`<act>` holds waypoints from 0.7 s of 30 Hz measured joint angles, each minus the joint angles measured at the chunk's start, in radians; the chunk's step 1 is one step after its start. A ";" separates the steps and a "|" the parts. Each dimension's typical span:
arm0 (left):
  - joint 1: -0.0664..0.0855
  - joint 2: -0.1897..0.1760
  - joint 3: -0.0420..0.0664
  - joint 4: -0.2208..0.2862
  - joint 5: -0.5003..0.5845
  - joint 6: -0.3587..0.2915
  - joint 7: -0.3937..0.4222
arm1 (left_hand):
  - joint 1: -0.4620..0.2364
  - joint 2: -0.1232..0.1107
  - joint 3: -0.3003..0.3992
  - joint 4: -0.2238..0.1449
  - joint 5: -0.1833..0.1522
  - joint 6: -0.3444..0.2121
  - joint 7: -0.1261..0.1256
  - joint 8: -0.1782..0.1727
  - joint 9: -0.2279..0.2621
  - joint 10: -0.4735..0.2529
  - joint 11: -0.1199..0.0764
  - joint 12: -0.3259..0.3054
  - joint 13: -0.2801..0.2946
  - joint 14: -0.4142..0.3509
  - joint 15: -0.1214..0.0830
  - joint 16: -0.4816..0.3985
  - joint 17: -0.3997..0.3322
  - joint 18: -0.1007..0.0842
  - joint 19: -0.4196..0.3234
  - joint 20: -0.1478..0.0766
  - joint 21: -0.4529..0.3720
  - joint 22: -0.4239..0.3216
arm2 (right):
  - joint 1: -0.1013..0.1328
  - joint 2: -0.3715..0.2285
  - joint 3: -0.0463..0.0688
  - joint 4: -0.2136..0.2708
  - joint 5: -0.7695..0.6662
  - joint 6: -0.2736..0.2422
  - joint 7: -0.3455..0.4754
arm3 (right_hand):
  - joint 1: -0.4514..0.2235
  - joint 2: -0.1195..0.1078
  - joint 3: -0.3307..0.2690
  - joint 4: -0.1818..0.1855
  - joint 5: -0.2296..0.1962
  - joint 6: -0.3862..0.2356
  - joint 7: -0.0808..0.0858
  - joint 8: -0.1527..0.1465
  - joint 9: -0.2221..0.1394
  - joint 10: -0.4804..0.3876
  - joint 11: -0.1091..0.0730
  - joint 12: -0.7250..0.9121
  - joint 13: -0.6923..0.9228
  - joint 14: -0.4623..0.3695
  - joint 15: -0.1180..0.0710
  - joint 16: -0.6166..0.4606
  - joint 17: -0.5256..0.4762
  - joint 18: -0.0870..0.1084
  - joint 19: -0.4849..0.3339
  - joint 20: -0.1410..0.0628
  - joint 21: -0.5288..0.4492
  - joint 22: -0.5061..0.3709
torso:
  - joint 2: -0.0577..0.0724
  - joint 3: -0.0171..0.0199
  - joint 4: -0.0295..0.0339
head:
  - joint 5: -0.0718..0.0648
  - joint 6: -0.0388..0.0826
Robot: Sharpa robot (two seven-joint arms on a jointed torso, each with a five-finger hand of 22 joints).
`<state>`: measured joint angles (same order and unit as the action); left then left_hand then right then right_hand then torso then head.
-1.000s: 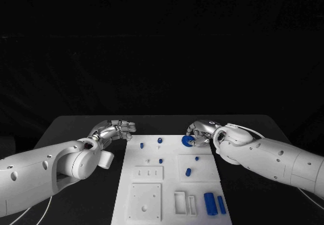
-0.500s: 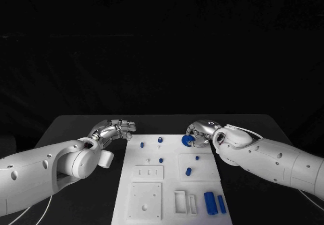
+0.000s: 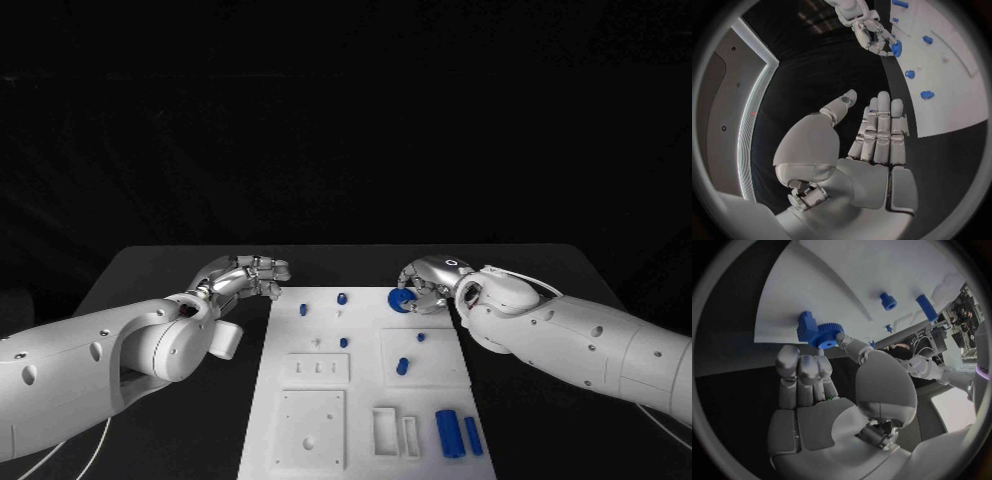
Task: Assemble the parts on the task board
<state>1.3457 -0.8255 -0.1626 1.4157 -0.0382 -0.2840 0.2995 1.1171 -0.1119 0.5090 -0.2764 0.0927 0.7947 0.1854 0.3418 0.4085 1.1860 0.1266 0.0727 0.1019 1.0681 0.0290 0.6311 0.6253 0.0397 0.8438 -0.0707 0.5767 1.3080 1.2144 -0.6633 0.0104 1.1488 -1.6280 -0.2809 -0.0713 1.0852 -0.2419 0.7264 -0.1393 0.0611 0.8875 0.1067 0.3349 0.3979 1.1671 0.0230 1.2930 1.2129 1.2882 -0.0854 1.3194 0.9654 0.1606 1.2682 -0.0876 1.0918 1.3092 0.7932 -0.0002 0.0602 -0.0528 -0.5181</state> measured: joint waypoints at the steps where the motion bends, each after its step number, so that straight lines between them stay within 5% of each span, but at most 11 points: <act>1: 0.000 0.000 0.000 0.000 0.000 0.000 0.000 | 0.000 0.000 0.000 0.000 0.000 0.000 0.000 0.000 0.000 0.000 0.000 0.000 0.000 0.000 0.000 0.000 0.000 0.000 0.001 0.001 0.000 0.000 | 0.000 0.000 0.000 0.001 0.000 -0.002 -0.001 | 0.001 0.001 0.003 0.003 0.000 0.004 -0.004 0.003 0.001 0.000 0.000 0.000 0.000 0.000 0.000 0.000 0.001 0.000 0.000 0.000 0.000 0.000 | 0.000 0.0000 0.0000 | 0.000 0.000; 21: 0.000 -0.002 0.000 0.002 -0.001 -0.001 -0.003 | 0.000 0.000 0.000 0.000 0.000 0.000 0.000 0.000 0.000 0.000 -0.001 0.000 0.000 -0.003 0.003 -0.004 0.000 0.003 0.000 0.003 0.000 0.000 | -0.011 -0.013 -0.008 0.083 -0.070 -0.047 -0.082 | 0.003 0.002 0.038 0.019 0.024 0.020 -0.015 0.032 0.003 0.012 -0.023 -0.005 0.005 0.009 -0.020 -0.009 0.009 0.000 0.002 0.002 0.000 0.000 | 0.000 -0.0015 0.0014 | 0.007 0.006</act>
<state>1.3457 -0.8274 -0.1626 1.4178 -0.0389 -0.2846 0.2965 1.1171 -0.1119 0.5090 -0.2764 0.0927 0.7947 0.1854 0.3418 0.4086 1.1855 0.1259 0.0727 0.1019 1.0648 0.0323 0.6272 0.6253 0.0424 0.8436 -0.0677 0.5767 1.3078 1.2035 -0.6761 0.0022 1.2322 -1.6978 -0.3283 -0.1529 1.0879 -0.2395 0.7648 -0.1202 0.0852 0.9077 0.0920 0.3664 0.4005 1.1795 -0.0003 1.2883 1.2178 1.2971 -0.1054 1.3107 0.9741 0.1610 1.2699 -0.0856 1.0918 1.3092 0.7929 -0.0017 0.0616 -0.0456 -0.5118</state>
